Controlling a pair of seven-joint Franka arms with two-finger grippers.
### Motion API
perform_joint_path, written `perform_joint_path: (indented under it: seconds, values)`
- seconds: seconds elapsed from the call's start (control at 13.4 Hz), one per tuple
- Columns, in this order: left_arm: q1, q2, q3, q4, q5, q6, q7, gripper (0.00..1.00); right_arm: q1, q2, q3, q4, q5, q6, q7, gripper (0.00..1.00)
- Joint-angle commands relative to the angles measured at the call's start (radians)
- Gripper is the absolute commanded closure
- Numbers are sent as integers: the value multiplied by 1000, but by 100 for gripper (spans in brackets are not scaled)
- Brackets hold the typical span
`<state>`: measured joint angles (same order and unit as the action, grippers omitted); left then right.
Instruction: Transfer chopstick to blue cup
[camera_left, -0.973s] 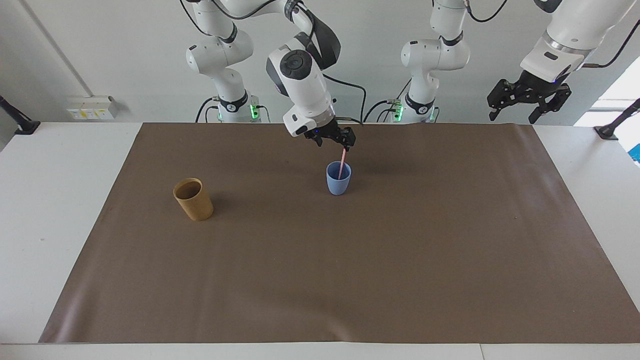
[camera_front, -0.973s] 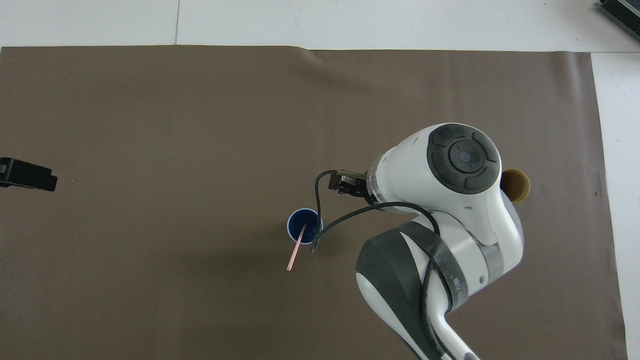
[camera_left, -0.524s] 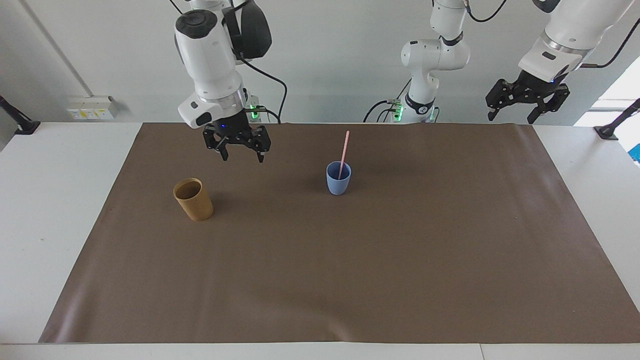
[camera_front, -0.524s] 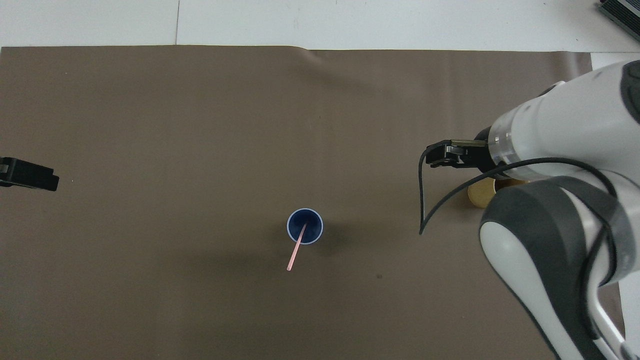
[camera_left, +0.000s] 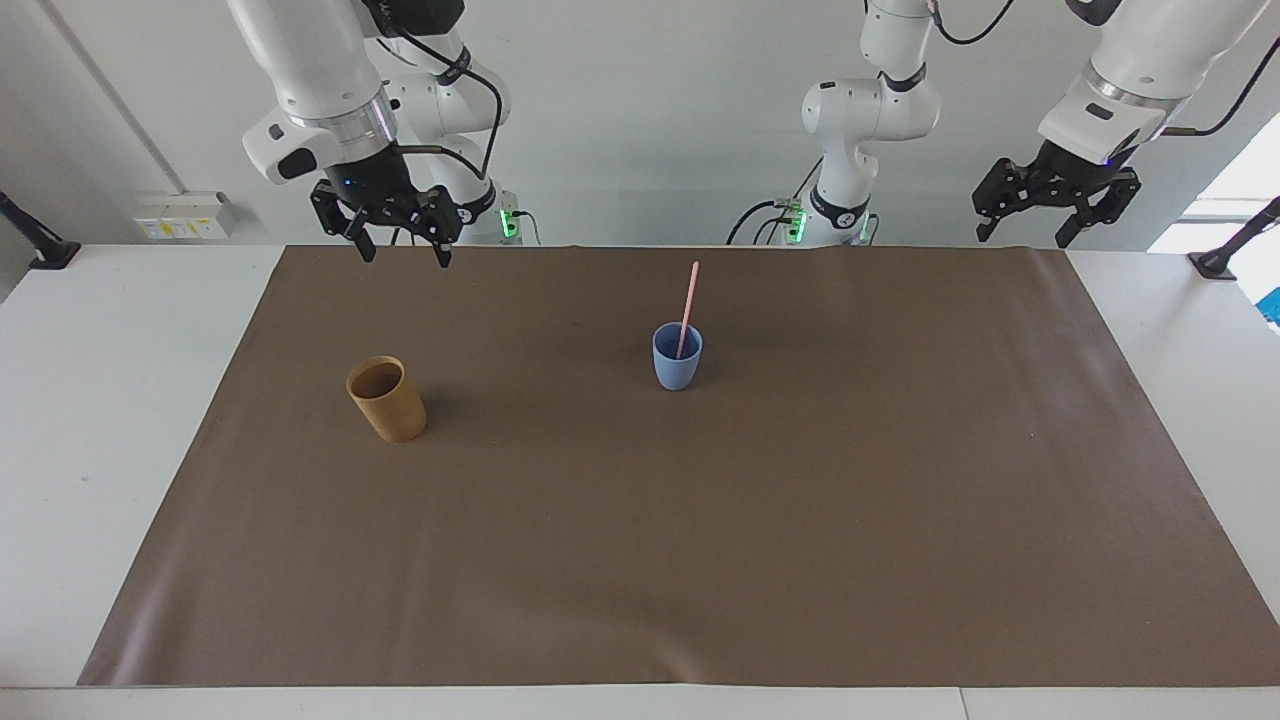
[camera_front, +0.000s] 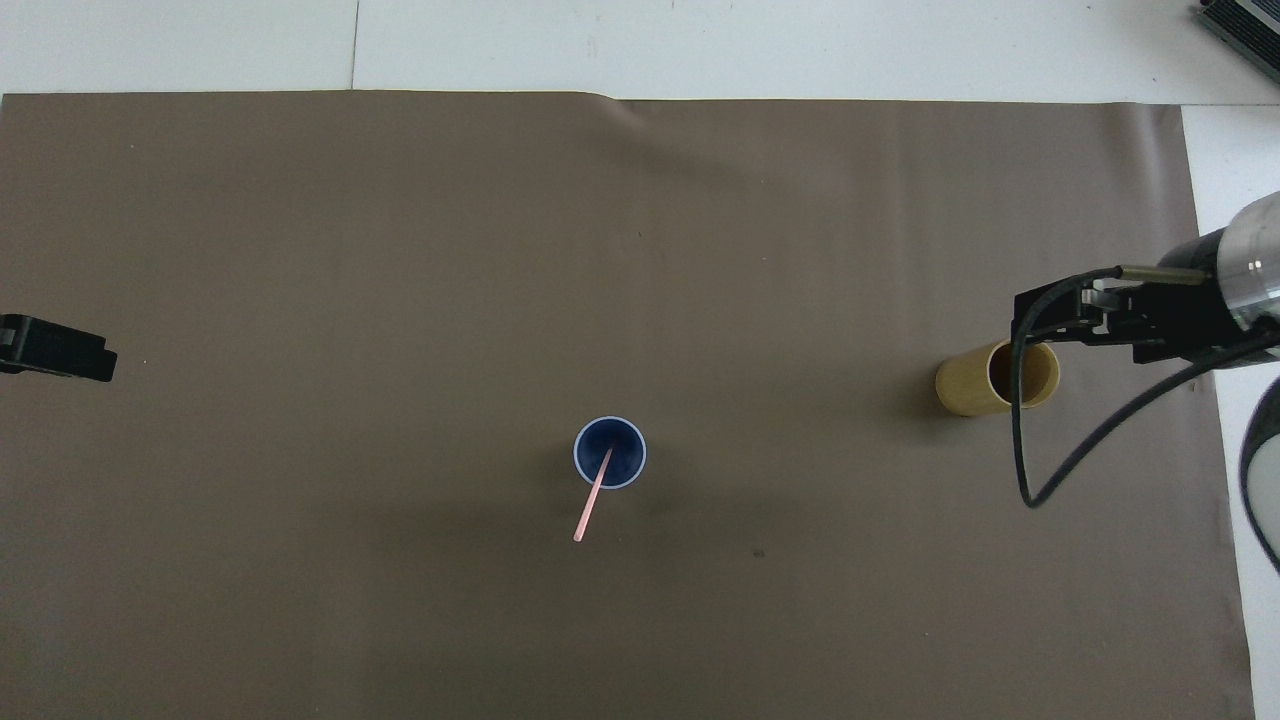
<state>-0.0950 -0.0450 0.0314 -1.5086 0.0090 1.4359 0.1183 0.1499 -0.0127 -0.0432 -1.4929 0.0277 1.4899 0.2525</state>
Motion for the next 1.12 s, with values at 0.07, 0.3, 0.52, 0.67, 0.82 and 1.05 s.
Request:
perform_joint_path:
  seconds: [0.07, 0.3, 0.52, 0.67, 0.82, 1.05]
  values:
    - [8, -21, -7, -25, -4, 18, 0, 0, -16, -33, -24, -4, -9, -32, -27, 0]
    - [6, -22, -7, -27, -4, 17, 0, 0, -26, -38, -34, -10, -3, -26, -35, 0]
    - [6, -22, -7, -28, -4, 17, 0, 0, -55, -39, -44, -21, -14, -23, -258, 0]
    - [8, -24, -7, -30, -4, 15, 0, 0, -88, -47, -44, -30, -14, -26, -286, 0]
    - [8, -26, -7, -32, -4, 15, 0, 0, -87, -47, -46, -32, -15, -28, -277, 0]
    - [8, -24, -7, -32, -4, 15, 0, 0, -72, -41, -32, -15, -101, -52, -272, 0]
